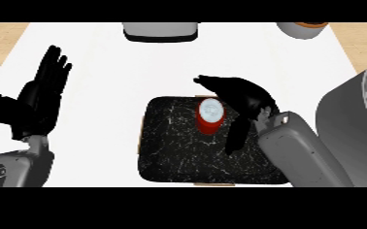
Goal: Pick the can from the tray and place it in the pot
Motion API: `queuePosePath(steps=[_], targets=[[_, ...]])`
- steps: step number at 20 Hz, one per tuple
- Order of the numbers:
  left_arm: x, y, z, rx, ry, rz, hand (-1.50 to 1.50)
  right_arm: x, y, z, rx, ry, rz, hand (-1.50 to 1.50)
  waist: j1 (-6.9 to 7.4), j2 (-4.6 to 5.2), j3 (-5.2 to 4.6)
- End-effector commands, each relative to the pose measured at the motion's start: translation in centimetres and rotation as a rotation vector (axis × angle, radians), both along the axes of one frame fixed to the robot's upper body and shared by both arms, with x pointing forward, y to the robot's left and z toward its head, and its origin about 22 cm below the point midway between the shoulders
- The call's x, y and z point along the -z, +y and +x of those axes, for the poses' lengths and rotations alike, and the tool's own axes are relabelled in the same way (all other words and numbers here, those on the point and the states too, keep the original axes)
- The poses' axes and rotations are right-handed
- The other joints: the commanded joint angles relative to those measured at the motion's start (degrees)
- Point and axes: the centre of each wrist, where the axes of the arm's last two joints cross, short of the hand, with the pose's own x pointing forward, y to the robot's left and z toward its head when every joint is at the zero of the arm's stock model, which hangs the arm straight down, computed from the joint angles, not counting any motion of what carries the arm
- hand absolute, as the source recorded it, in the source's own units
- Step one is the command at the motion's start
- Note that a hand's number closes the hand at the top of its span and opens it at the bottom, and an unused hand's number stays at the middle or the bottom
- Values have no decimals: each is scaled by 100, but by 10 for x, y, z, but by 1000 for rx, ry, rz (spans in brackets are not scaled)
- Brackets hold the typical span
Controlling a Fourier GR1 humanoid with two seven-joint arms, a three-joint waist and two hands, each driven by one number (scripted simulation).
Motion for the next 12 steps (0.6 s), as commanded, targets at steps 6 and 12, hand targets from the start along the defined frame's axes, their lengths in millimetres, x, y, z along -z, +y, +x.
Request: queuePosePath(steps=[6,12], targets=[[17,-9,-16,-3,11,6,0,14,1,7,6,-10,-9,-150,11,2,1],[-4,-4,-10,-5,1,3,0,45,2,11,22,-16,-57,-150,15,1,2]])
